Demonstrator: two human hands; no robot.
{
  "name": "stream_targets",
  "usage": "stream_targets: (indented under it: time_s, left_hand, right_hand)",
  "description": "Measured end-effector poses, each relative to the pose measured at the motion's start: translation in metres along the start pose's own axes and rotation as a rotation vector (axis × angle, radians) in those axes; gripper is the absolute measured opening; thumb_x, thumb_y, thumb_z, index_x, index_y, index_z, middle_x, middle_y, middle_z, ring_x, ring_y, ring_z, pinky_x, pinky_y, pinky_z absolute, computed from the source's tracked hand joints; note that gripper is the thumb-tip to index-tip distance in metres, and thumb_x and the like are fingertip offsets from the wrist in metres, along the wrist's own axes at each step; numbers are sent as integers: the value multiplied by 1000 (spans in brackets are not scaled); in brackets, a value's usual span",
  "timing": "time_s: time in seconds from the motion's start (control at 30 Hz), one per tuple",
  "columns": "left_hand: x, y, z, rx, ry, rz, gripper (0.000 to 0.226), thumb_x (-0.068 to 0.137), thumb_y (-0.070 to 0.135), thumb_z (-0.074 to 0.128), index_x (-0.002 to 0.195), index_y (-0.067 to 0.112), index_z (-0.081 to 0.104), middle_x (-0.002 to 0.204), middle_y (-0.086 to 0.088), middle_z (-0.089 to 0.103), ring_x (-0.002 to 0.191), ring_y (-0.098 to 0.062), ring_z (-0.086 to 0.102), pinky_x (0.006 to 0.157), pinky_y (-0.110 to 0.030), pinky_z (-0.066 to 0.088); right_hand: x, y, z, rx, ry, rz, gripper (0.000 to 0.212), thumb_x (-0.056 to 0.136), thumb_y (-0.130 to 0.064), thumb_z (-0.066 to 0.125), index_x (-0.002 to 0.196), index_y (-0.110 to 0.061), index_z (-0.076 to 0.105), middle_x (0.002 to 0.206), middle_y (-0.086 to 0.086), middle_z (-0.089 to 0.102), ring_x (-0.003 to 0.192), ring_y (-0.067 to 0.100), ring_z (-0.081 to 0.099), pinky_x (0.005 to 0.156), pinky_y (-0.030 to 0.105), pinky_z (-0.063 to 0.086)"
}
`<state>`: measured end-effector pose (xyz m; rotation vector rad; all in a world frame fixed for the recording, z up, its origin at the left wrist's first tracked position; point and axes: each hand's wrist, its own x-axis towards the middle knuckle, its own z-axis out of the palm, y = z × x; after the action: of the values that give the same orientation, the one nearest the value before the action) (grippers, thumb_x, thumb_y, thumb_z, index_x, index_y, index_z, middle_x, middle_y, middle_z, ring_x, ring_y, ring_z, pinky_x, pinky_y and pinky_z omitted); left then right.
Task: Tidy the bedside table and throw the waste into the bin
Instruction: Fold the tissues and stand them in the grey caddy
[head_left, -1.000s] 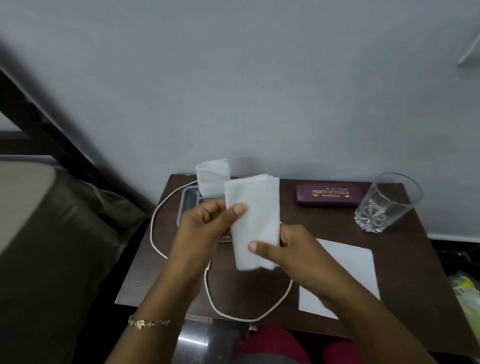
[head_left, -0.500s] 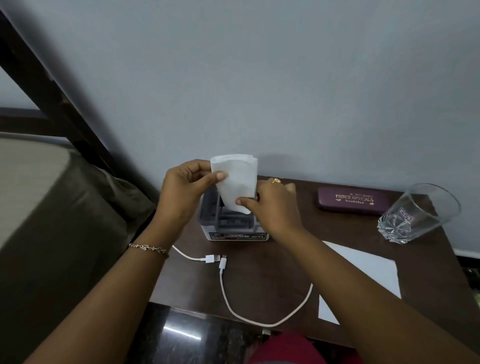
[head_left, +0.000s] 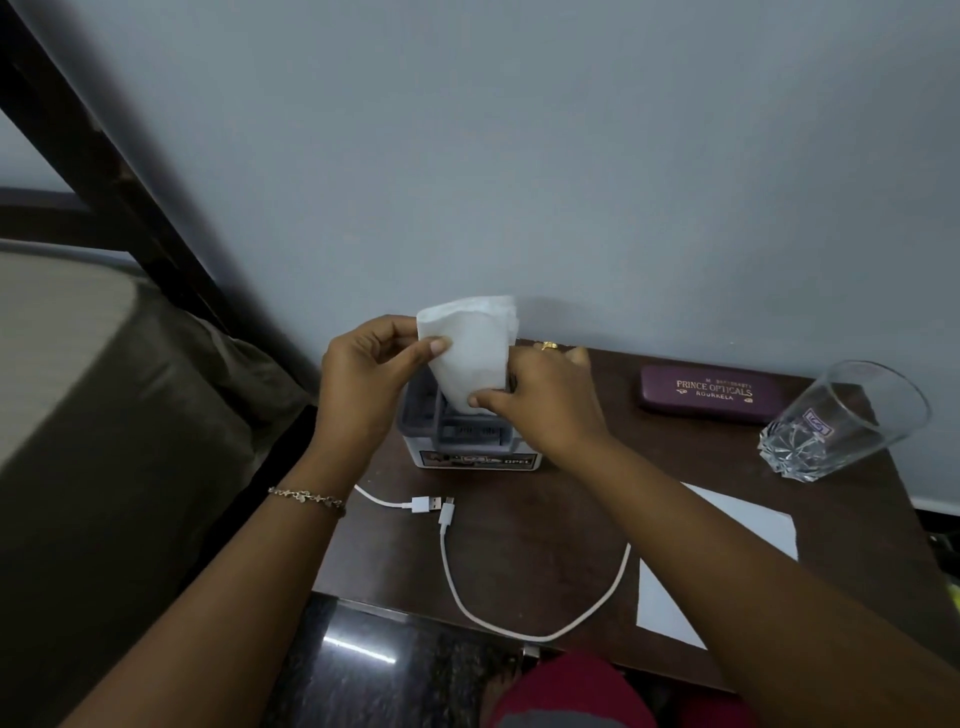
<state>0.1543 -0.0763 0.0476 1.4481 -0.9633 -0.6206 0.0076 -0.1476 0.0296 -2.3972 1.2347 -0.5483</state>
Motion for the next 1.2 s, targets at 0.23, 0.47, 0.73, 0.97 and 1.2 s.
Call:
stream_targets:
  time_s: [0.23,0.47,0.73,0.97,1.2]
  left_hand:
    - [1,-14,2,146,-5,14,10,77,16,73,87,17,71,94,-6,72,91,-19,68,84,-36,55]
    - [2,-18,5,256,15,26,8,78,22,73,86,21,71,88,7,71,89,-13,68,83,-33,55]
    - [-4,-24,5,312,30,35,13,77,21,74,87,29,70,88,17,69,88,-2,65,82,-21,53]
    - [-10,-25,6,376,25,44,15,76,21,74,88,29,69,92,6,69,90,-15,65,83,-31,54]
    - [-15,-28,9,382,30,27,15,76,19,73,90,23,71,100,1,70,90,-11,64,80,-13,50]
  right_hand:
    - [-1,2,3,44,-36,55,34,79,-45,67,103,-21,66,98,1,71,93,23,60,83,35,31]
    - [-3,4,-2,132,-21,64,35,78,-42,69,108,-25,67,96,1,72,90,23,63,87,39,44]
    - [-9,5,-3,85,-14,50,37,77,-44,69,109,-24,66,98,0,71,90,22,63,72,31,42]
    - [-14,5,0,86,32,43,38,80,-42,67,113,-25,63,100,2,70,89,23,62,74,33,47]
    - [-14,5,-1,71,92,-11,28,81,-39,66,106,-26,63,86,0,69,86,23,61,68,29,35]
